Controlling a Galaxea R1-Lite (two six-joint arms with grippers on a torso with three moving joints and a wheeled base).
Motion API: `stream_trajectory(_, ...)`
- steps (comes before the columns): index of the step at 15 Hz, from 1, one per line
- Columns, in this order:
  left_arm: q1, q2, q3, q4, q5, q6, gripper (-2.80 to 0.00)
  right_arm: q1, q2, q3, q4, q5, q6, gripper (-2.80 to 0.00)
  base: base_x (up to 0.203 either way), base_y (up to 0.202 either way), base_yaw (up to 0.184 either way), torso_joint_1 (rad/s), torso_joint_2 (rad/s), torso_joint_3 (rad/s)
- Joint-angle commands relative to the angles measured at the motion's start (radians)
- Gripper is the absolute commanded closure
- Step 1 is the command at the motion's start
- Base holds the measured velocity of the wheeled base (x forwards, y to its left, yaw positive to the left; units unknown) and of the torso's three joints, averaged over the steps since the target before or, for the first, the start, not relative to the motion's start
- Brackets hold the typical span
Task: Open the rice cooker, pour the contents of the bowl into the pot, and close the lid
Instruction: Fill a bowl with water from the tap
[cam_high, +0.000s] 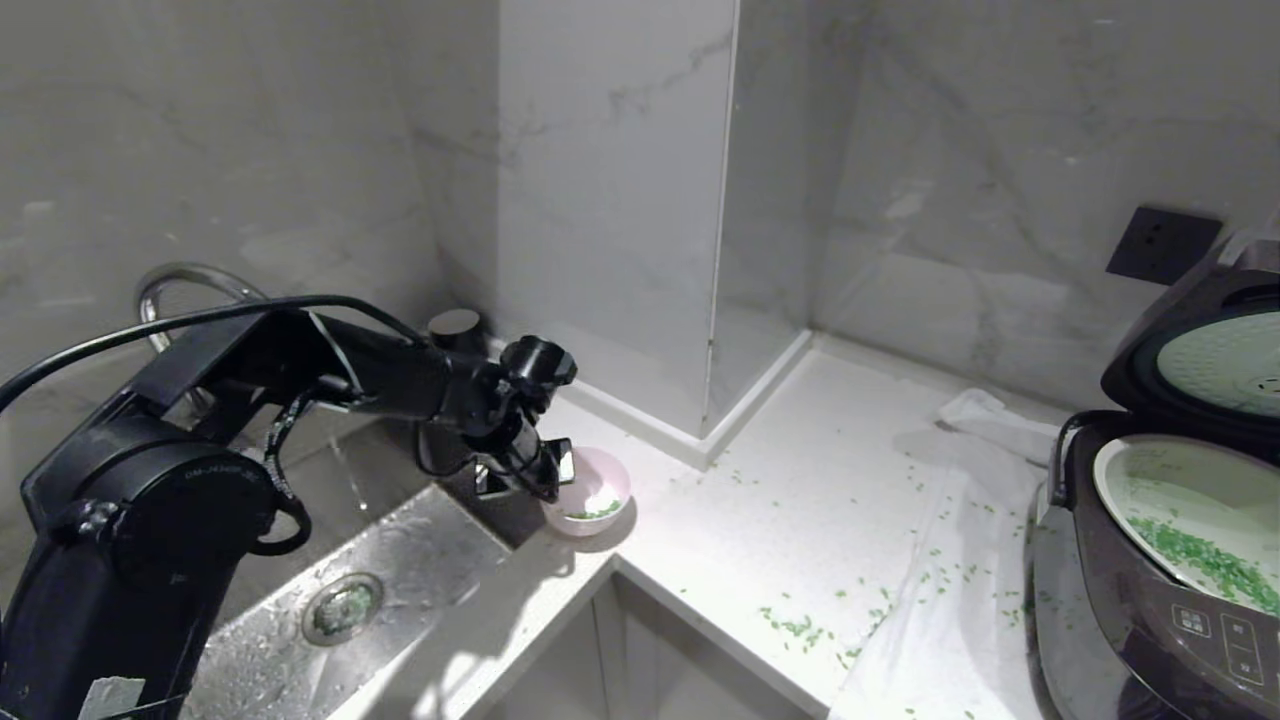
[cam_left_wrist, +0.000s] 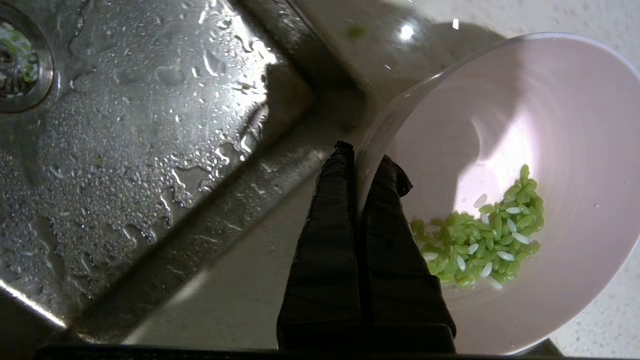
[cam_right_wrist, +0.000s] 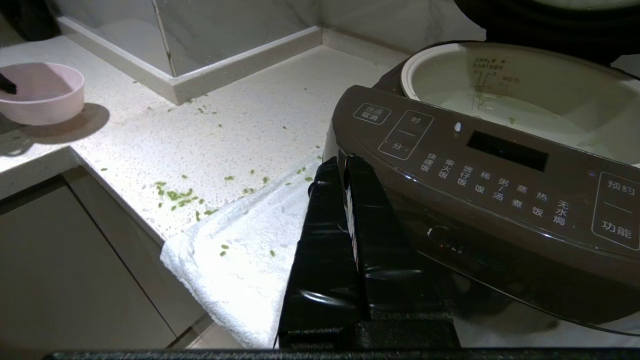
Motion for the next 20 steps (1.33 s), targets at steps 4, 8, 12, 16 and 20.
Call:
stream_trajectory(4, 0.162, -0.057, 0.072, 0.0, -0.057, 0.001, 0.0, 0.0, 0.001, 0.002, 0.001, 0.001, -0.001, 0.0, 0.0, 0.0, 0.0, 0.0, 0.0, 0.0)
stream_trajectory(8, 0.267, -0.114, 0.176, -0.004, -0.125, 0.001, 0.0, 0.0, 0.001, 0.002, 0.0, 0.001, 0.0, 0.0, 0.0, 0.0, 0.0, 0.0, 0.0, 0.0)
stream_trajectory(12, 0.378, -0.119, 0.208, -0.005, -0.134, -0.003, 0.0, 0.0, 0.001, 0.002, -0.001, 0.001, 0.0, 0.0, 0.0, 0.0, 0.0, 0.0, 0.0, 0.0)
stream_trajectory(16, 0.494, -0.105, 0.217, -0.025, -0.13, -0.051, 0.0, 0.0, 0.001, 0.002, -0.001, 0.001, -0.001, 0.0, 0.0, 0.0, 0.0, 0.0, 0.0, 0.0)
stream_trajectory(20, 0.567, -0.081, 0.208, -0.048, -0.123, -0.081, 0.0, 0.0, 0.001, 0.002, 0.0, 0.001, -0.001, 0.0, 0.0, 0.0, 0.0, 0.0, 0.0, 0.0)
